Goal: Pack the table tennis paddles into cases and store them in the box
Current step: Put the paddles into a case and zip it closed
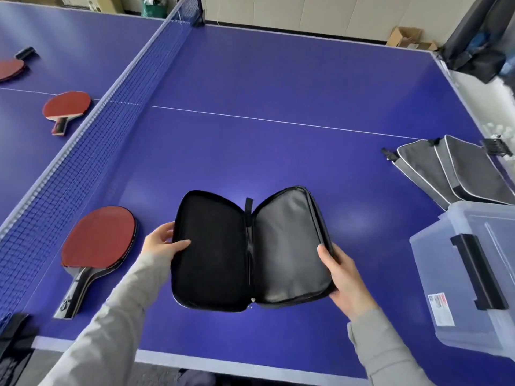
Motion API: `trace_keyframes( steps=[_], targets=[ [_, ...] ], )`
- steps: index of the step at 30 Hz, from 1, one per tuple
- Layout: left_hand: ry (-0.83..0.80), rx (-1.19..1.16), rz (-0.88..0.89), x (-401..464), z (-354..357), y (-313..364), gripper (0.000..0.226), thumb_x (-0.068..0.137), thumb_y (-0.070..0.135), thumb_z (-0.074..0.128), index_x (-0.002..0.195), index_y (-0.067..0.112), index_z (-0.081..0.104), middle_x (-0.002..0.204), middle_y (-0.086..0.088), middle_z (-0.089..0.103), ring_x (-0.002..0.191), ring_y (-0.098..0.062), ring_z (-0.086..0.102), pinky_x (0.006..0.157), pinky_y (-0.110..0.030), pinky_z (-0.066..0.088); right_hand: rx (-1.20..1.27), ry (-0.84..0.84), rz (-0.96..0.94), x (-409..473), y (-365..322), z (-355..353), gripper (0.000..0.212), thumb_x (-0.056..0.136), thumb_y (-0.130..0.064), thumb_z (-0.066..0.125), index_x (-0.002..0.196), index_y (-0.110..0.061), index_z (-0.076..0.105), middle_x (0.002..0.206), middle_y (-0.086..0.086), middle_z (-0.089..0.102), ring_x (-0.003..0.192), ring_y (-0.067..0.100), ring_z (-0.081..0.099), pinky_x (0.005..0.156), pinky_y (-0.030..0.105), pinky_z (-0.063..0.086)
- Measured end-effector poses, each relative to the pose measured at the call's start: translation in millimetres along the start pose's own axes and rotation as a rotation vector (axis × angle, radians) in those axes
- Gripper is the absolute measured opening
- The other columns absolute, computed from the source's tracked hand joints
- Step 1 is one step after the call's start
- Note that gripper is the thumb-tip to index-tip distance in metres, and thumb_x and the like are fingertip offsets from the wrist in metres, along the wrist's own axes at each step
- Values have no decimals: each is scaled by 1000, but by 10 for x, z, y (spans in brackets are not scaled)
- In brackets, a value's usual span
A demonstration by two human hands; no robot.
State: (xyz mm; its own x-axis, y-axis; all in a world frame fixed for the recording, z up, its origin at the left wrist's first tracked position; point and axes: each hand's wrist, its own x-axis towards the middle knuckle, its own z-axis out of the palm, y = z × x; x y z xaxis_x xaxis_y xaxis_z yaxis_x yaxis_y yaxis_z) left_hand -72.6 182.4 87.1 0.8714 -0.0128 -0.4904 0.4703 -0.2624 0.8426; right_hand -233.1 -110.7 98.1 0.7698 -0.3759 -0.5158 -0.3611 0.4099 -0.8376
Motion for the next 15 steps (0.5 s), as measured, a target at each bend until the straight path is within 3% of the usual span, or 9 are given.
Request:
trace_keyframes(
  steps=[4, 7, 11, 15],
  targets=[
    [58, 90, -13, 337, -201, -306, 52, 72, -17, 64, 114, 13, 60, 112, -15, 62, 87, -28, 59, 85, -42, 50, -228, 130, 44, 247, 332, -197, 33, 81, 0, 68, 109, -16, 63, 103, 4, 73, 100, 25, 67, 87, 40, 54],
    [69, 179, -25, 530, -297, -507, 51, 72, -13, 67, 116, 14, 61, 107, -14, 64, 86, -31, 62, 90, -50, 51, -431, 255, 71, 409, 562, -222, 32, 78, -4, 70, 104, -20, 62, 99, 0, 71, 97, 24, 66, 88, 43, 54],
    [106, 314, 30, 607, -212, -547, 47, 76, -6, 65, 117, 17, 62, 102, -8, 65, 86, -25, 59, 86, -34, 46, -678, 360, 42, 457, 788, -78, 32, 81, -7, 67, 110, -11, 55, 96, 2, 64, 90, 22, 58, 77, 30, 44],
    [87, 354, 84, 700, -125, -572, 47, 78, -7, 60, 117, 20, 62, 93, 5, 61, 91, -20, 58, 90, -29, 43, -786, 413, 21, 488, 916, 4, 34, 83, -10, 66, 114, -7, 52, 103, 5, 60, 98, 26, 53, 80, 32, 42]
  ],
)
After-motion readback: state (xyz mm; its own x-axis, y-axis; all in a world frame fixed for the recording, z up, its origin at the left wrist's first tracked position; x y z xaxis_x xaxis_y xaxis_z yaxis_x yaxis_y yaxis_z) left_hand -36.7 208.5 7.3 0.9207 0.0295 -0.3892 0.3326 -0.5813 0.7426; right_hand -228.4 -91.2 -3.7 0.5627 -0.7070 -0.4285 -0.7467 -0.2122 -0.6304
